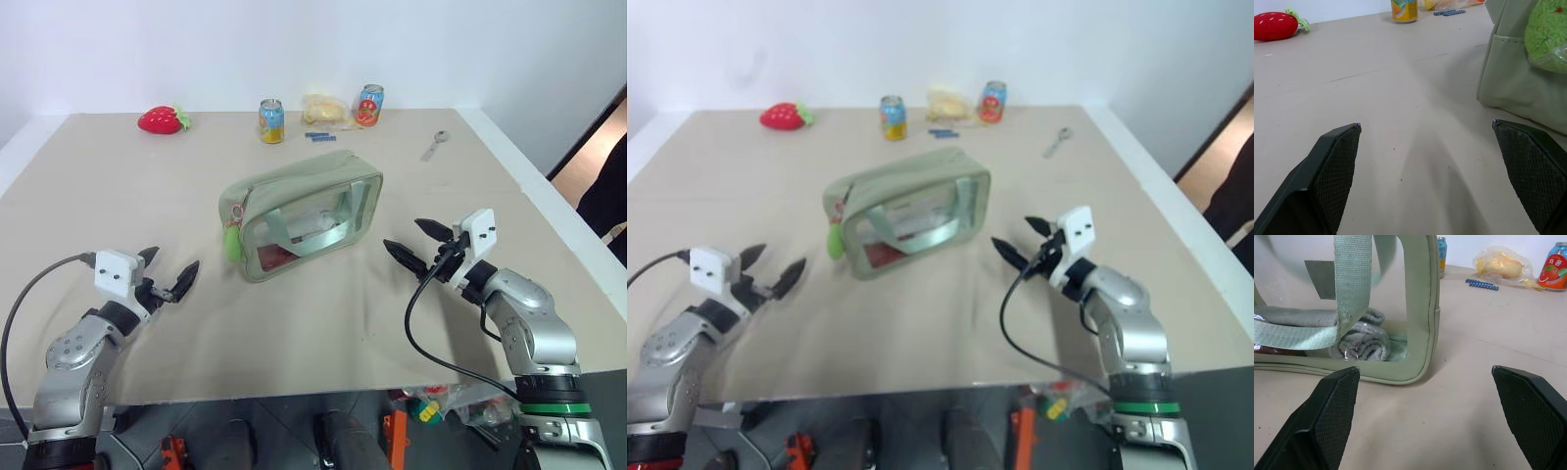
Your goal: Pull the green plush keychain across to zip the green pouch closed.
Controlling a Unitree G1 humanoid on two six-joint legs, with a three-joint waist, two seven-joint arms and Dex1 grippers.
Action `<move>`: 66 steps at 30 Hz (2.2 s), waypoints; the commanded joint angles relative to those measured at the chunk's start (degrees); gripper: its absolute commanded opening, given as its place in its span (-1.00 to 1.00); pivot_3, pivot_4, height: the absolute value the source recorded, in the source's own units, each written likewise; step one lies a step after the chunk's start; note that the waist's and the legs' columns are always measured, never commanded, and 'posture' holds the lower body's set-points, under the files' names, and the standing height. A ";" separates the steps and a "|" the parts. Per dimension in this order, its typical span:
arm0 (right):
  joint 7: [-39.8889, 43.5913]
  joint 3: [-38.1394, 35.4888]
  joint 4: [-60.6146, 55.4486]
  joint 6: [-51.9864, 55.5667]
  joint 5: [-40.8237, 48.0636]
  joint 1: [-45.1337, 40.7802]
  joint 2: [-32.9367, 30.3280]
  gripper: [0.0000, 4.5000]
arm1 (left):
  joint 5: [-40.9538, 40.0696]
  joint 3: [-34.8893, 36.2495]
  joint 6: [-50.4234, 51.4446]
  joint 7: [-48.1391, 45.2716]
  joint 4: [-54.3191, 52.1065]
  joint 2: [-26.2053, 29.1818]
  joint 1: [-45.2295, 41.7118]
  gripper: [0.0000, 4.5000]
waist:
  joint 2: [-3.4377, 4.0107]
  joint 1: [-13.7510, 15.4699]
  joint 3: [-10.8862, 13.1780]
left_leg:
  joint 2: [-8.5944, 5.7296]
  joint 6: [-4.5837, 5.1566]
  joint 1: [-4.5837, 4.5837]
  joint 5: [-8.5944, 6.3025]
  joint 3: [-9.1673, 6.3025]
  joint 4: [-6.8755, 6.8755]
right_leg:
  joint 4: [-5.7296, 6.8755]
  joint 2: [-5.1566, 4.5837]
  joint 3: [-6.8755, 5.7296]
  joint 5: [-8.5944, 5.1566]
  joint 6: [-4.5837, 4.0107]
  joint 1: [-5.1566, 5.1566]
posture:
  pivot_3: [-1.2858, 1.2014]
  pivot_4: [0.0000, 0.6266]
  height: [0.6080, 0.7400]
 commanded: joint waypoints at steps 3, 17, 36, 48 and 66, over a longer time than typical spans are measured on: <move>0.73 -0.50 1.15 -2.50 -0.73 -1.27 -0.62 1.00 | -1.98 0.68 -1.69 -1.19 -0.25 -0.74 -2.09 0.99 | 0.00 0.01 0.00 | 0.00 0.00 0.00 0.00 0.00 0.01 | 0.00 0.00 0.00 0.00 0.00 0.00 | 0.03 -0.52 1.00; 3.56 -1.11 3.08 -2.38 -0.38 -4.21 -2.87 1.00 | -18.04 7.48 9.86 -9.82 -8.12 9.47 -3.32 0.99 | 0.00 -0.08 0.02 | 0.04 0.00 -0.01 0.00 0.04 0.01 | 0.03 0.02 0.01 0.01 0.01 -0.05 | 0.03 -0.52 1.00; 26.02 10.63 34.58 -15.26 -8.31 -40.02 -4.33 1.00 | -31.06 -4.19 28.11 -18.37 -14.08 20.52 -21.23 0.99 | 0.02 -1.39 0.13 | 0.02 0.06 0.01 -0.04 0.01 -0.13 | 0.05 0.07 0.01 -0.01 0.04 -0.04 | 0.03 -0.52 1.00; 31.76 10.17 47.61 -23.05 -10.66 -44.64 -1.72 -0.12 | -28.96 -2.73 27.72 -16.26 -15.39 18.92 -20.24 1.00 | 0.02 -1.39 0.14 | 0.01 0.01 -0.05 -0.16 0.00 -0.17 | 0.07 0.05 0.02 -0.04 0.15 -0.09 | 0.03 -0.52 1.00; 33.85 9.03 26.66 -12.48 -6.90 -34.85 -4.79 -0.98 | -27.53 -2.83 27.13 -17.28 -14.59 17.68 -19.72 1.00 | 0.02 -1.46 0.13 | 0.01 0.01 0.01 -0.16 -0.02 -0.14 | 0.20 0.06 0.02 -0.04 0.15 -0.07 | 0.03 -0.52 1.00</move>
